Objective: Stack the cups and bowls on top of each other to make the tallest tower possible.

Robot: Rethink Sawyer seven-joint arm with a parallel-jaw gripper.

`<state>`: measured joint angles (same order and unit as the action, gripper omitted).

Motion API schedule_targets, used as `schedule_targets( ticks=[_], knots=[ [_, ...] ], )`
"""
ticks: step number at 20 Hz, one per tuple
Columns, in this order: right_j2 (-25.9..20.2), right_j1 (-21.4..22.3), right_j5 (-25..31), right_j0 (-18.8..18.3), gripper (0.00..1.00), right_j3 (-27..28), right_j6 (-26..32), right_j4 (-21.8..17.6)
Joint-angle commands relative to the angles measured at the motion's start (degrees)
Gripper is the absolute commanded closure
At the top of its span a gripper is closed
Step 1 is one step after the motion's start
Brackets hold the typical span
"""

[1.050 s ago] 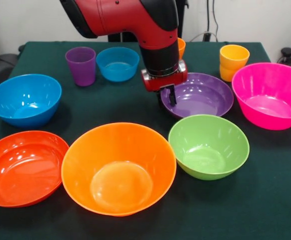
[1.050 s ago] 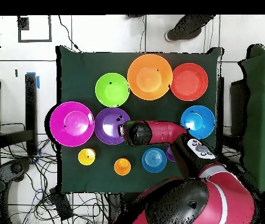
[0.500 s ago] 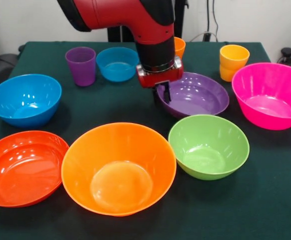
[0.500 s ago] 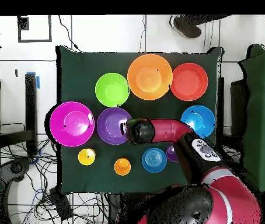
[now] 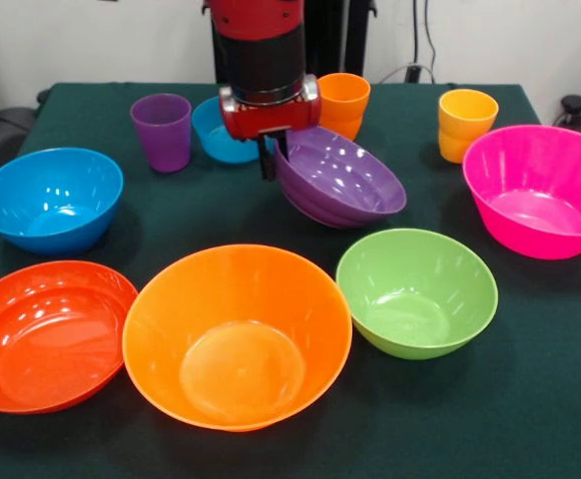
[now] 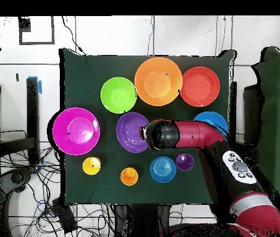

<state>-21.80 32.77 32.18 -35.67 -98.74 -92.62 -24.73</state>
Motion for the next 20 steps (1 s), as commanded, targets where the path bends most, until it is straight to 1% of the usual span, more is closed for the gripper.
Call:
schedule_targets(
  ticks=[1,7,15,20],
  knots=[
    [-3.3,-0.5,3.9,-0.6,1.00,2.5,6.4,-2.4],
    [-3.5,-5.7,0.1,-2.4,1.00,4.2,7.5,-4.9],
    [-3.7,-7.7,-1.4,-2.6,1.00,5.1,7.0,-6.2],
    [-4.3,-8.9,-0.9,-3.2,1.00,6.5,7.6,-7.0]
  ],
)
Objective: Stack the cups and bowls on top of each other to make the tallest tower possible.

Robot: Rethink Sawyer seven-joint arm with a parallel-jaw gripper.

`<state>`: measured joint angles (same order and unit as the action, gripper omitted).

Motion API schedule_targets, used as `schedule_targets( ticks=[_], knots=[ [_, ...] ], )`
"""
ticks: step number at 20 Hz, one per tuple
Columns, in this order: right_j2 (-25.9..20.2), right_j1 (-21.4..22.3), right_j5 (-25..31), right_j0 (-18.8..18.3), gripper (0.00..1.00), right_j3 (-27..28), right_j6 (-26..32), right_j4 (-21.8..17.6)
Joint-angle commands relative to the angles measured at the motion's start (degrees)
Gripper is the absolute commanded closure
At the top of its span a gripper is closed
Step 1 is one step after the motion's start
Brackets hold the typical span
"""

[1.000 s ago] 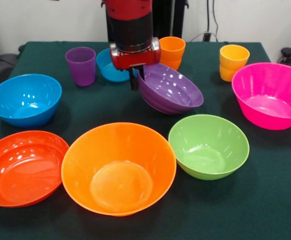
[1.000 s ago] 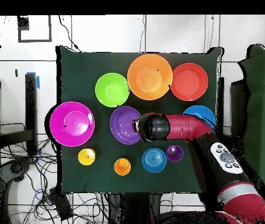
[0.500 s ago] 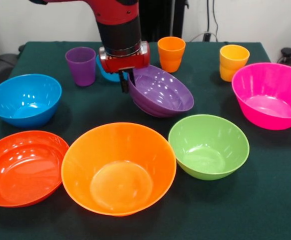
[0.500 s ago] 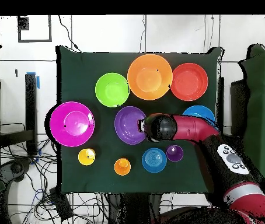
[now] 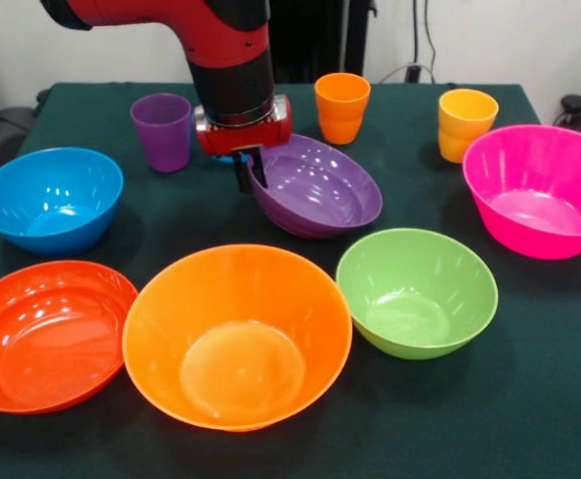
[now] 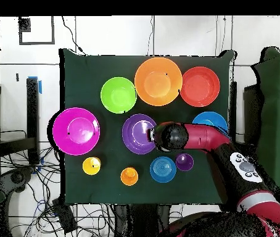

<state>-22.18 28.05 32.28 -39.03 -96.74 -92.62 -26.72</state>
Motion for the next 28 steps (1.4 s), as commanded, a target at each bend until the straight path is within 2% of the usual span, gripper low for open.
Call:
schedule_targets(
  ticks=[1,14,28],
  knots=[
    [-4.2,-4.2,-0.6,-0.3,1.00,4.5,8.3,-5.0],
    [-6.8,-4.7,4.7,-3.8,1.00,7.9,13.4,-5.4],
    [-8.1,-5.5,5.2,-5.3,1.00,8.2,13.8,-6.5]
  ],
)
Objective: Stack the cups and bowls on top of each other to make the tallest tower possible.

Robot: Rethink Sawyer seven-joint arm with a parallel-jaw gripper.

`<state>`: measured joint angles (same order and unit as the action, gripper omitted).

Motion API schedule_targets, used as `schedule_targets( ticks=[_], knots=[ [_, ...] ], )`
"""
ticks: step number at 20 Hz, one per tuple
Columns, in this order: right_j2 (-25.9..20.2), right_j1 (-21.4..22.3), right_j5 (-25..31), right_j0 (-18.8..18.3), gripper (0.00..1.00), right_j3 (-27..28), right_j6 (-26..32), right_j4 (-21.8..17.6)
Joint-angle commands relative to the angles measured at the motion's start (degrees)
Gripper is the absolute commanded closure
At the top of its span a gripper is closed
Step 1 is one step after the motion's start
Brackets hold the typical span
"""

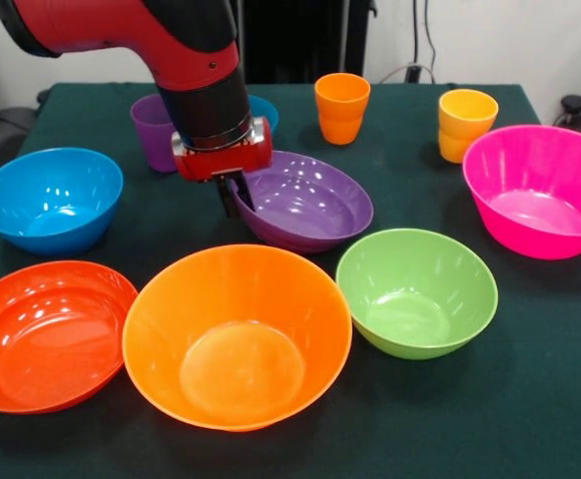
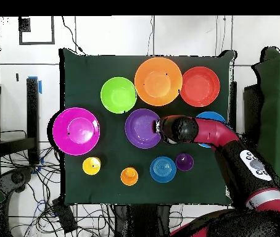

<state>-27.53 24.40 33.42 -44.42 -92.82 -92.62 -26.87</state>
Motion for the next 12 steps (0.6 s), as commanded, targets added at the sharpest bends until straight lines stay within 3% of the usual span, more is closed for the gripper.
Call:
schedule_targets(
  ticks=[1,8,12],
  knots=[
    [-2.8,-1.8,4.2,0.1,1.00,4.3,13.8,-6.4],
    [-3.4,-0.1,5.9,-0.8,1.00,3.5,14.4,-6.1],
    [-3.9,3.4,7.8,-1.3,1.00,1.8,14.1,-5.6]
  ],
)
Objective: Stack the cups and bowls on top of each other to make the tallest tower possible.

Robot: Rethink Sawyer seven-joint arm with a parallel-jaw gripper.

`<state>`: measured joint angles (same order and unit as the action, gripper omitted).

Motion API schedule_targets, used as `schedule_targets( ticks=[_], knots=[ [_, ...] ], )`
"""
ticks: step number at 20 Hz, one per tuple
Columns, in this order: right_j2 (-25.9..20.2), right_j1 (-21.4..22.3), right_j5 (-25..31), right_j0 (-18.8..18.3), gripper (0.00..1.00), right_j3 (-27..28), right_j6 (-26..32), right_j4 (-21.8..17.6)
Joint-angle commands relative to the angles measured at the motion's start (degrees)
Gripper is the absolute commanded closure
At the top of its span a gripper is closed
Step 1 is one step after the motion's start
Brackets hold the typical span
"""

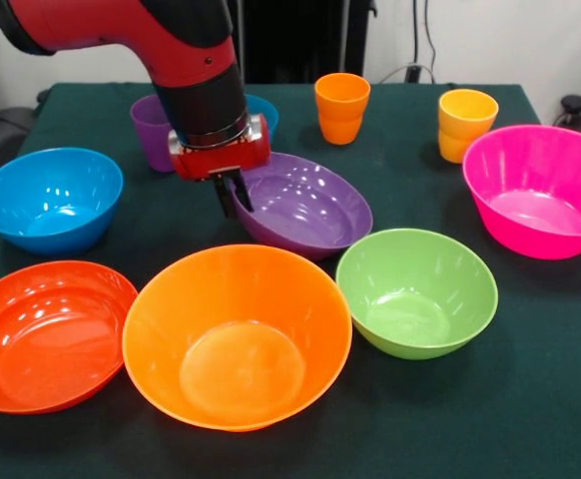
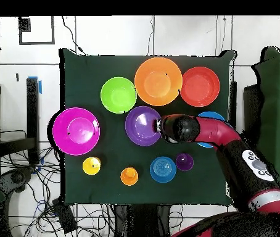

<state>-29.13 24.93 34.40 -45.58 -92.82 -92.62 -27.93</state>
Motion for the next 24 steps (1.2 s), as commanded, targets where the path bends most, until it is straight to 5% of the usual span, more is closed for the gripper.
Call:
schedule_targets(
  ticks=[1,24],
  knots=[
    [-2.4,3.7,7.4,-0.2,1.00,1.4,13.9,-4.4],
    [-4.1,4.5,7.9,-2.1,1.00,0.4,13.1,-6.3]
  ],
)
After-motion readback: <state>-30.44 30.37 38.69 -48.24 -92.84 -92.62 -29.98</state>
